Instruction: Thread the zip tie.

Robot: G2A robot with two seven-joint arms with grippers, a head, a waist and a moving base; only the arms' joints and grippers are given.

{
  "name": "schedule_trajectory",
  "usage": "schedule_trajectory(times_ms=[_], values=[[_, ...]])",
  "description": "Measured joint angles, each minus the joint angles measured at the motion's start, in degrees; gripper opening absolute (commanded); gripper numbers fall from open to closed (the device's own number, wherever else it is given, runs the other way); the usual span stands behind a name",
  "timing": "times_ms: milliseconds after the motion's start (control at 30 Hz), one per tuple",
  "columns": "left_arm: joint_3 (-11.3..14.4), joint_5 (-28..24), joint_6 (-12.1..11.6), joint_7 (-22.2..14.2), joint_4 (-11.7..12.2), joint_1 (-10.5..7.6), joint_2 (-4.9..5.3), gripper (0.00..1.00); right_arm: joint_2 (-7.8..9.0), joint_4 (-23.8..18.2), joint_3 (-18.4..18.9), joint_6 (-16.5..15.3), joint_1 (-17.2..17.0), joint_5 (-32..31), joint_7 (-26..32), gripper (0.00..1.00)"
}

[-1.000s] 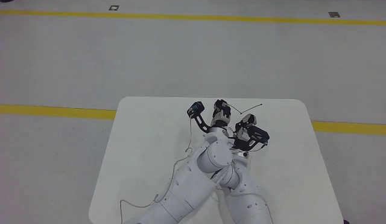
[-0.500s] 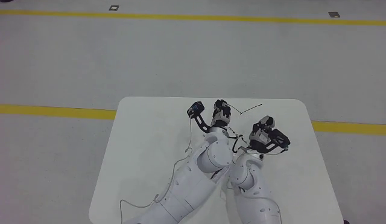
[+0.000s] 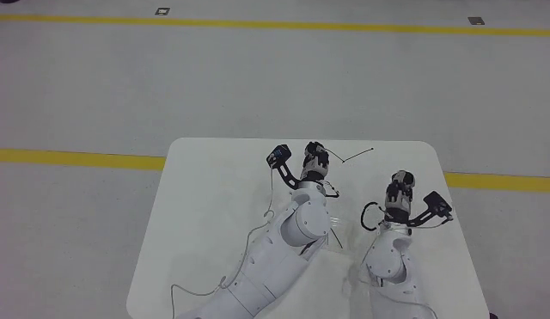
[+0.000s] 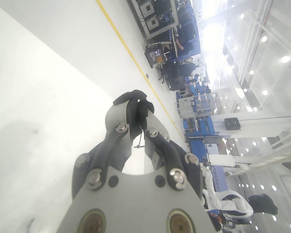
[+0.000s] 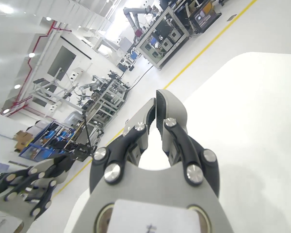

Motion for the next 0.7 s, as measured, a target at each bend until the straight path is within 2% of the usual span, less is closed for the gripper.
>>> schedule_trajectory(times_ms=[100,500,567,667,700], values=[[0.0,0.0,0.0,0.0,0.0,0.0,0.0,0.0,0.32,-2.0,0.7,0.9,-1.1,-0.9,3.5,1.0],[-0.1,0.5,0.0,0.3,0.1,0.05,0.08,0.0,0.3,-1.9,0.6,0.9,-1.0,-0.9,3.3,1.0],[-0.1,3.2,0.0,3.1,1.5,-0.19,0.08,0.0,0.33,-1.9,0.2,0.4,-0.9,-0.1,4.3,1.0],[1.1,7.5,0.0,8.3,4.8,-1.46,-0.59,0.0,0.63,-2.8,0.1,-2.0,-0.1,5.3,12.4,1.0],[1.7,9.5,0.0,10.6,6.1,-1.97,-0.85,0.0,0.82,-3.4,0.3,-3.3,0.1,7.9,16.7,1.0]])
